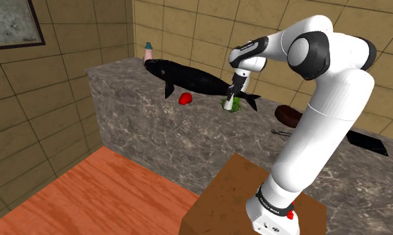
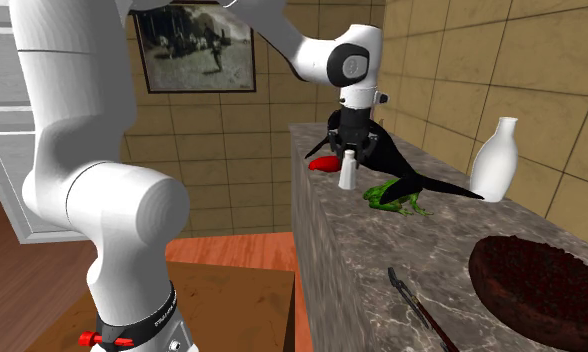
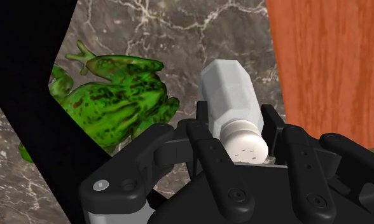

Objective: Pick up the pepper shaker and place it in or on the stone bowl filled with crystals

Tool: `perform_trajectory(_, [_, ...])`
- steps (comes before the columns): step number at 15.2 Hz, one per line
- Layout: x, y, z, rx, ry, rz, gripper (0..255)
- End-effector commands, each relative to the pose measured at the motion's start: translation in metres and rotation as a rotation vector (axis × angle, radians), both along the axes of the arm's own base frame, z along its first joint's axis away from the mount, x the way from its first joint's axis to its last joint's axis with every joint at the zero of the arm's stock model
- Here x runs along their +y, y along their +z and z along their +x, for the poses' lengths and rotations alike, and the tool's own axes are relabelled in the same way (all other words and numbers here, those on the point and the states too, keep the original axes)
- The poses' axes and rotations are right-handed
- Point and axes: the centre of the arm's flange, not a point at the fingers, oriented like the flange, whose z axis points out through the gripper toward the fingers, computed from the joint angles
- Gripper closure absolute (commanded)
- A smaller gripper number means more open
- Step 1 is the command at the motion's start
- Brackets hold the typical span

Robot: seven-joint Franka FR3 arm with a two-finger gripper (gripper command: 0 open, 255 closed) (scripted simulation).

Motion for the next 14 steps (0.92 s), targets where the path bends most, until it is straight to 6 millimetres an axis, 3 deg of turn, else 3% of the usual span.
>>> perform_trajectory(1, [0.0,0.011,0.0,0.0,0.0,0.0,255])
perform_trajectory(14, [0.0,0.079,0.0,0.0,0.0,0.0,255])
